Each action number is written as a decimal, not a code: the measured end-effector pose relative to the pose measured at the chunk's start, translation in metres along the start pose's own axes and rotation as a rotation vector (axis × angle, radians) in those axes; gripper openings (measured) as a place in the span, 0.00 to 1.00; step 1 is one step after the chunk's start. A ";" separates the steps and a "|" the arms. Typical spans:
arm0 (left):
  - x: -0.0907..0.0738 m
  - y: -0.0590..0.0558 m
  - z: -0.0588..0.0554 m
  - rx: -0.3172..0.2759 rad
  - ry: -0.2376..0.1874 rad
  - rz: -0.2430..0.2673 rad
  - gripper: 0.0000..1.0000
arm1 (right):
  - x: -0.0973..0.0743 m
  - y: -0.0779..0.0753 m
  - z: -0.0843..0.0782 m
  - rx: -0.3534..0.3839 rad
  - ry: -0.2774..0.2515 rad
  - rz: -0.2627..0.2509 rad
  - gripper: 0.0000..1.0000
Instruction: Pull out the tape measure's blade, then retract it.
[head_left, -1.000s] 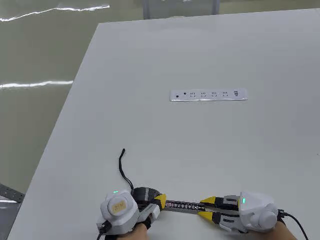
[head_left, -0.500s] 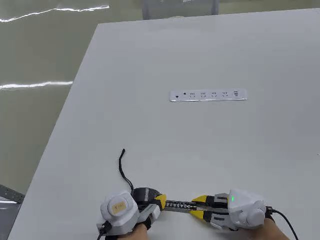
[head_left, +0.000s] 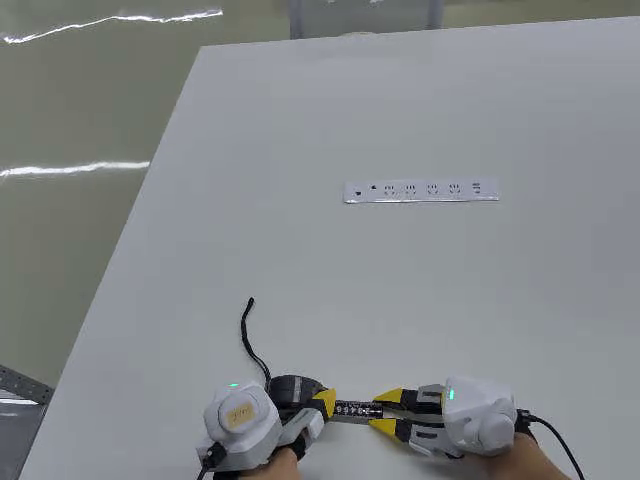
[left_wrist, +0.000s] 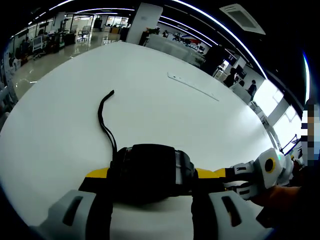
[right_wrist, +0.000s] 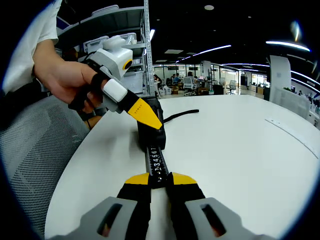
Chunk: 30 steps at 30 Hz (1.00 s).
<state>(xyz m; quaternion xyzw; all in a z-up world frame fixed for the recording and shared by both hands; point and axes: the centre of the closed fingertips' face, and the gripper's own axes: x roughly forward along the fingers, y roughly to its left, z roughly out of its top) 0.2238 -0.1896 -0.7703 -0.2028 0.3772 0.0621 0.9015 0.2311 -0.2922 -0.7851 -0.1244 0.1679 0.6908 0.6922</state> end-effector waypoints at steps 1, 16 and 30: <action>0.000 0.000 0.000 0.001 0.000 0.000 0.61 | 0.001 0.000 0.000 0.000 0.000 0.002 0.12; 0.000 0.001 0.000 -0.007 0.003 -0.006 0.61 | 0.015 0.002 0.004 -0.017 0.005 0.016 0.12; -0.001 0.000 0.001 -0.014 0.002 -0.011 0.61 | 0.026 0.004 0.010 -0.040 0.011 0.026 0.12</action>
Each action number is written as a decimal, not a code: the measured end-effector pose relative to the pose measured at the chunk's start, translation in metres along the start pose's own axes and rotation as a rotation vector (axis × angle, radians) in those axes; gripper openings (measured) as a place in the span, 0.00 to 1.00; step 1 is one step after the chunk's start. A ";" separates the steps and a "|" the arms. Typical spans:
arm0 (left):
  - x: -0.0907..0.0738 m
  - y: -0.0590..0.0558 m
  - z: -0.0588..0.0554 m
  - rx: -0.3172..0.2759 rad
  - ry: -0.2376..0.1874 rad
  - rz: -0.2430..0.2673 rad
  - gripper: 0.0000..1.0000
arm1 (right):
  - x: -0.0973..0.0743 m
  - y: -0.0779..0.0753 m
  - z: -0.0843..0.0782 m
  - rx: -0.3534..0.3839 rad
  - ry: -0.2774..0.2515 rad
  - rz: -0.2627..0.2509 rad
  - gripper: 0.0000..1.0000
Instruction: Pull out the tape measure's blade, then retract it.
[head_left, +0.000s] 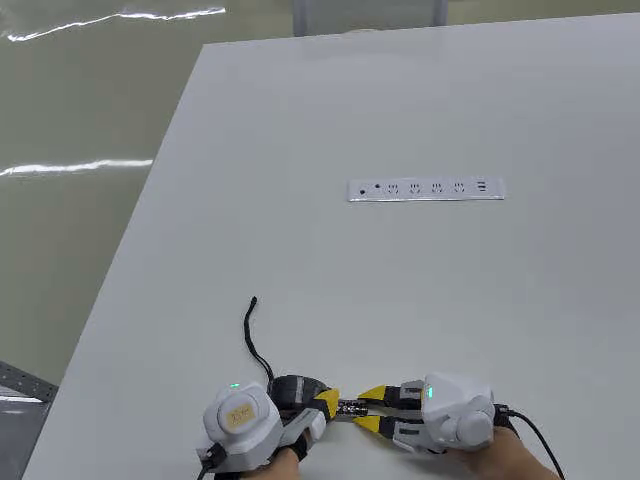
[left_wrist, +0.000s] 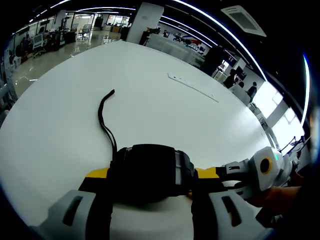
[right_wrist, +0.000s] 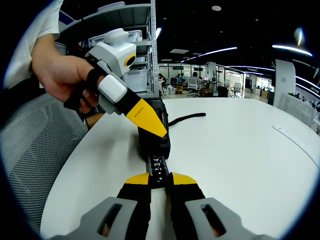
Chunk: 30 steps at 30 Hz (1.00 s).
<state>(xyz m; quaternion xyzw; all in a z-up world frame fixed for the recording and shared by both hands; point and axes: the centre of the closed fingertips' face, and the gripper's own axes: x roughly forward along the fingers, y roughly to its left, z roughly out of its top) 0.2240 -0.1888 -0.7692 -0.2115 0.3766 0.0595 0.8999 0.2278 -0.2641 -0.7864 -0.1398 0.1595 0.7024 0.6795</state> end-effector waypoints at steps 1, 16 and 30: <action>0.000 0.000 0.000 -0.001 0.000 0.000 0.61 | 0.001 0.000 0.000 -0.002 0.000 0.001 0.12; -0.001 0.001 0.001 -0.007 0.003 -0.008 0.61 | 0.014 0.001 0.004 -0.012 0.002 0.011 0.12; -0.001 0.001 0.002 -0.027 0.001 -0.011 0.60 | 0.025 0.001 0.009 -0.021 0.003 0.012 0.11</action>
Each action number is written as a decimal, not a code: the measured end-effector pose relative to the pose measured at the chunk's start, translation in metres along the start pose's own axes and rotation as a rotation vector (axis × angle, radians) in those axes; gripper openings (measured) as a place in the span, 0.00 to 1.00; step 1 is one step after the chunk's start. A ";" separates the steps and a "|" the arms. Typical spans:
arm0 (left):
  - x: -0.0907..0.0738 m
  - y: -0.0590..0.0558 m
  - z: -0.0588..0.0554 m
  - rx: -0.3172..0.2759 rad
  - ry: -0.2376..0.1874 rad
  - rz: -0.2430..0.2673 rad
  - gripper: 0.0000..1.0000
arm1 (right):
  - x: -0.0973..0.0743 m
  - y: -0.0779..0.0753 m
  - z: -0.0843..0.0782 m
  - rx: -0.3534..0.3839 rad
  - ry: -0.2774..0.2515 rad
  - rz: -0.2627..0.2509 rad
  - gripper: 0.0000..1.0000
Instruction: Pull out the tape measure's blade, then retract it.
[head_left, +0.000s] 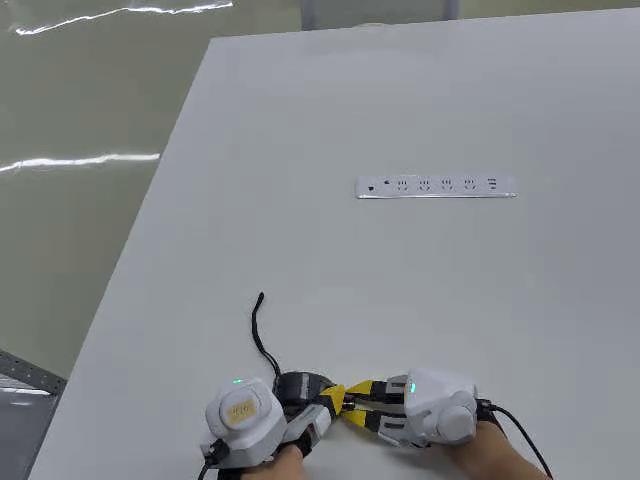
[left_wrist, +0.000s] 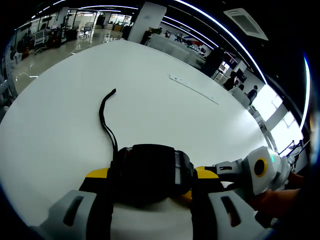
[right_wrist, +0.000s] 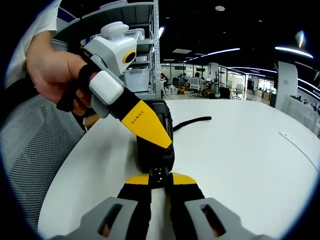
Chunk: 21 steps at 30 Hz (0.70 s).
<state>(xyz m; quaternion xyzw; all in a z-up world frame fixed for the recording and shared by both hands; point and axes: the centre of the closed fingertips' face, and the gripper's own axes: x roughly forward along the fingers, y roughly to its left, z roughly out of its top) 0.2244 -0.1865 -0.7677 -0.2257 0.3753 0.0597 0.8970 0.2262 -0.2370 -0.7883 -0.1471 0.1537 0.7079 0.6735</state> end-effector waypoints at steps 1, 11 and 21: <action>0.000 0.000 0.000 0.002 0.000 0.000 0.60 | 0.000 0.000 0.001 -0.010 0.002 0.002 0.11; 0.001 0.002 0.000 0.012 -0.003 0.001 0.61 | 0.002 0.002 0.001 -0.049 0.027 0.030 0.13; -0.001 0.001 0.000 0.001 -0.009 -0.004 0.61 | 0.001 0.000 0.000 -0.021 0.007 0.019 0.14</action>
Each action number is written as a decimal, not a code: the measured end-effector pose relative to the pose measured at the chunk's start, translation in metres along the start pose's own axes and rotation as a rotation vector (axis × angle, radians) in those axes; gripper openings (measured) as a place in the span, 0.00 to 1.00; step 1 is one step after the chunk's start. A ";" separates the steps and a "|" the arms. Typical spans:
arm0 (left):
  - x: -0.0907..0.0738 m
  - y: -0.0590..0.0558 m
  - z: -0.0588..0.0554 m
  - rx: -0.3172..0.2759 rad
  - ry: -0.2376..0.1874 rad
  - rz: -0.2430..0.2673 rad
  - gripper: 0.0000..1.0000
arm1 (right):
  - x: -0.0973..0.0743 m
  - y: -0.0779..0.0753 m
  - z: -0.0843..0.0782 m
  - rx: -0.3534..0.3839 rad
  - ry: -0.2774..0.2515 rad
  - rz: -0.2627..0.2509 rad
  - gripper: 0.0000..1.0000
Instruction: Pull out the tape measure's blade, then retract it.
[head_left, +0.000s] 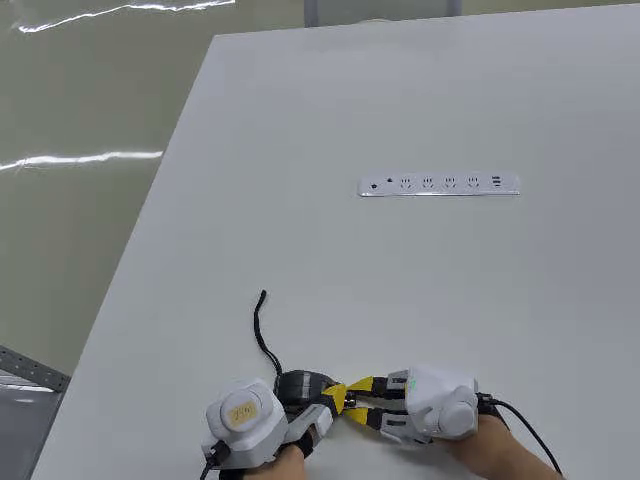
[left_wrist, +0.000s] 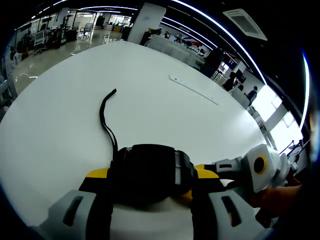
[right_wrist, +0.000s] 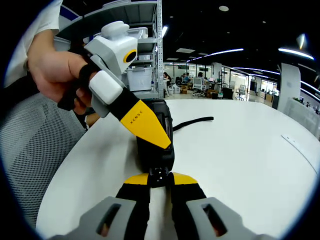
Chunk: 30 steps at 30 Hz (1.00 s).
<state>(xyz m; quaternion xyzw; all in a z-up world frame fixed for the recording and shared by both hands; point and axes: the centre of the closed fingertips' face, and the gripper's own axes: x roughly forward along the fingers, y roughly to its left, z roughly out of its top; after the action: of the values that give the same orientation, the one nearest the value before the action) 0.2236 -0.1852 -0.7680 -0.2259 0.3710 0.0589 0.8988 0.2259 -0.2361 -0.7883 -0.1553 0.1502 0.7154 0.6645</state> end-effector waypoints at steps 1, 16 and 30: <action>0.000 0.000 0.000 0.001 -0.001 0.000 0.61 | 0.000 0.000 0.000 -0.001 0.000 0.000 0.14; 0.000 0.001 0.000 0.005 -0.001 -0.002 0.61 | -0.008 0.001 -0.003 -0.029 0.003 -0.003 0.13; 0.000 0.001 0.001 -0.003 0.001 -0.002 0.61 | 0.000 -0.001 -0.001 -0.035 0.009 0.000 0.10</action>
<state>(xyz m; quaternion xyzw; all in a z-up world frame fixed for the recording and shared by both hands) 0.2240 -0.1845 -0.7680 -0.2278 0.3711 0.0582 0.8983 0.2266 -0.2365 -0.7887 -0.1700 0.1407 0.7170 0.6612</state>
